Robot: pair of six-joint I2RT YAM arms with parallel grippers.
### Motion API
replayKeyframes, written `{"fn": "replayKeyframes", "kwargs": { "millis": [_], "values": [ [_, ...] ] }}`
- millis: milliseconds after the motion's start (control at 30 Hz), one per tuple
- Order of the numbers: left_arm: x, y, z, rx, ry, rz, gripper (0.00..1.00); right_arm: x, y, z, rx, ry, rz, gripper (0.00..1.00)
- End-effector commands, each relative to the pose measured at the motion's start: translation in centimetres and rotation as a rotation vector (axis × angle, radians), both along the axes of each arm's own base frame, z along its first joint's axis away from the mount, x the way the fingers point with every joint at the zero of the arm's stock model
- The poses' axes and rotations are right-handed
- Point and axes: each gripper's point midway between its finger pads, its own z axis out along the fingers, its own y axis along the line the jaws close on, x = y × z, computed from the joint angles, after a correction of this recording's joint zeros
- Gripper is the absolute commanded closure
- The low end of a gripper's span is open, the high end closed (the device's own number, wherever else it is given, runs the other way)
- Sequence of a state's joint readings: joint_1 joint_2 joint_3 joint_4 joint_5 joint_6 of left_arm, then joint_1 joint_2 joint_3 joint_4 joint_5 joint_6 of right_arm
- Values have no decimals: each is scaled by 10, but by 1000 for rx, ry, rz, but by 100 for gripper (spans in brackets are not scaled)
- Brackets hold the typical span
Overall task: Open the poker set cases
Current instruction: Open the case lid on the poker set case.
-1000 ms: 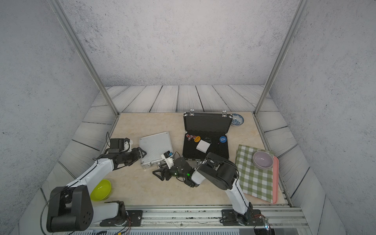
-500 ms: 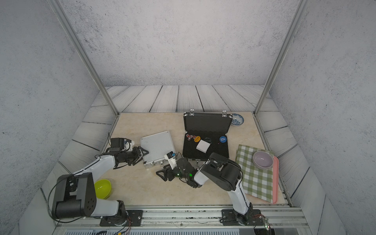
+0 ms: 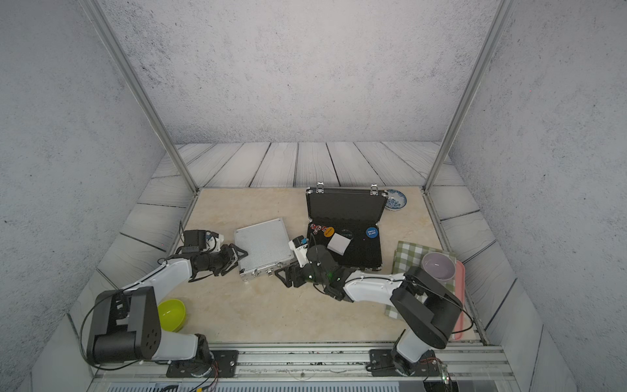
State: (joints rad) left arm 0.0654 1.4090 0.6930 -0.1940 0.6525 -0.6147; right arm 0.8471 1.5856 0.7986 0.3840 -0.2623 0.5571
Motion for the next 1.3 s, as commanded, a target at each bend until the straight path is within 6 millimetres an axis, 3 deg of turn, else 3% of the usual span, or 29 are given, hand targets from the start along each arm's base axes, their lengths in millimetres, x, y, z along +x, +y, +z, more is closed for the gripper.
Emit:
{"fn": "replayKeyframes", "kwargs": {
  "millis": [0, 100, 467, 800, 1267],
  "values": [
    [5, -1, 5, -23, -17, -4, 38, 17, -29, -20, -144, 131, -62, 23],
    [4, -2, 5, -24, -16, -5, 38, 28, -20, -15, -181, 141, -40, 23],
    [1, -3, 4, -27, -11, -13, 38, 51, 15, -36, -187, 261, -15, 22],
    [2, -4, 7, -37, -19, -17, 40, 51, 34, -53, -165, 369, 23, 23],
    [-3, -13, 27, -113, -57, -18, 41, 34, 50, 7, 46, 310, 130, 28]
  ]
}}
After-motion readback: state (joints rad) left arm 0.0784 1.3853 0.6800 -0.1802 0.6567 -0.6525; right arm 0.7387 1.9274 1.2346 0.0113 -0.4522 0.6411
